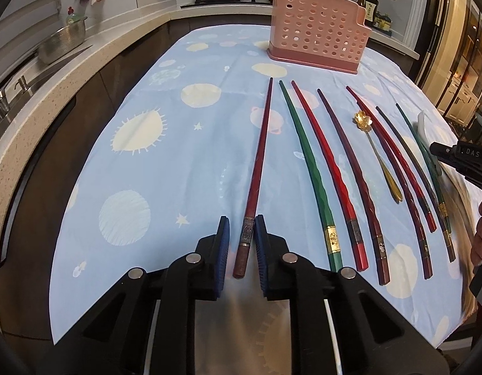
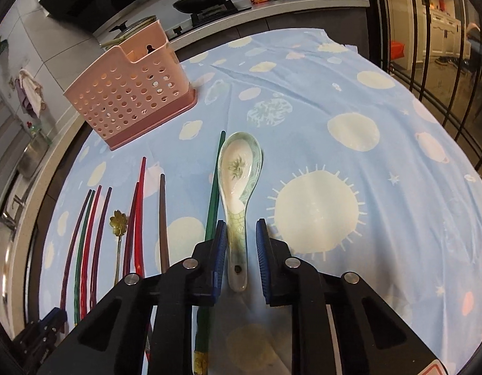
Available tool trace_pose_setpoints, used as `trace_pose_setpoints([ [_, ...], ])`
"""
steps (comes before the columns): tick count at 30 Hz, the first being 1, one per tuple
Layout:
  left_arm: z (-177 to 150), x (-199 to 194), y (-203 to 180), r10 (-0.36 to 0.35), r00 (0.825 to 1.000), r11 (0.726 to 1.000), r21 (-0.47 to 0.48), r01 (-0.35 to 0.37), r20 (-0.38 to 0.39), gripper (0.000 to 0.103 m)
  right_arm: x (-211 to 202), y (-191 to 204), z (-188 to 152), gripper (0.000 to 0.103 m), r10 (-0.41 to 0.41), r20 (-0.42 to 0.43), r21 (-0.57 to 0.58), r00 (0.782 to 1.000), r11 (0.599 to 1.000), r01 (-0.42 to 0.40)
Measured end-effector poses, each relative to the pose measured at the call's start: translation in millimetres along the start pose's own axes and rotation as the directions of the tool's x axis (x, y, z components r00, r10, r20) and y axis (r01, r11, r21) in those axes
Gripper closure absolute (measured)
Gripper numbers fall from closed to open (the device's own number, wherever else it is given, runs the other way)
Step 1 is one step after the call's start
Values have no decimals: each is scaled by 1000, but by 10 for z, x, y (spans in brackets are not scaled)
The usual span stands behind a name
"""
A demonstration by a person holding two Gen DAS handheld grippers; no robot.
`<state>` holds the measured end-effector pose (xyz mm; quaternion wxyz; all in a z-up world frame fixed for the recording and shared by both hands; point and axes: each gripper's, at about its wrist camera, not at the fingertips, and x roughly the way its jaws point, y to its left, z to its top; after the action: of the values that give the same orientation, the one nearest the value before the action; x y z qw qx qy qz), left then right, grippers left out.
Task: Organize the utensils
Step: 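Grasp a dark red chopstick with the left tool while the right tool grasps the white ceramic spoon, then lift the chopstick with the left tool while the right tool carries the spoon into the pink holder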
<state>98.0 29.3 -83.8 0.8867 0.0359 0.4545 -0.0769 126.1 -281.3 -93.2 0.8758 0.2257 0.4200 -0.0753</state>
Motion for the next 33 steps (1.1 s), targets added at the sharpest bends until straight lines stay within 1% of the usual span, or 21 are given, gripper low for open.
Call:
trace_pose_setpoints([
  [2,12,8,-2,-5,1000,1000,-1,5,-1,87,58,21,2,89,6,-6,2,1000,1000,-6],
  [5,22,18,3,-13,1000,1000,-4,13,-1,86,64,70,-6,89,-5,4,-19,1000,1000,5],
  [8,28,20,7,-18,1000,1000,-1,18,-3,85,9,65,8,89,20,9,-6,1000,1000,-20],
  [10,31,23,12,-20,1000,1000,-1,20,-3,85,-47,24,23,89,16,21,6,1000,1000,-16],
  [15,28,25,1,-16,1000,1000,7,16,0,85,-30,23,31,89,5,14,-6,1000,1000,-5],
  [20,22,20,14,-28,1000,1000,-3,28,1,85,36,66,-43,88,13,-9,-19,1000,1000,-13],
  [27,8,18,-1,-21,1000,1000,3,21,10,84,6,53,-122,93,11,13,-36,1000,999,-10],
  [31,13,13,17,-34,999,999,-6,34,11,85,-55,63,-166,93,-2,19,-53,1000,999,3],
  [33,18,-3,38,-53,999,998,-17,53,8,85,-123,65,-194,93,-7,28,-61,1000,998,9],
])
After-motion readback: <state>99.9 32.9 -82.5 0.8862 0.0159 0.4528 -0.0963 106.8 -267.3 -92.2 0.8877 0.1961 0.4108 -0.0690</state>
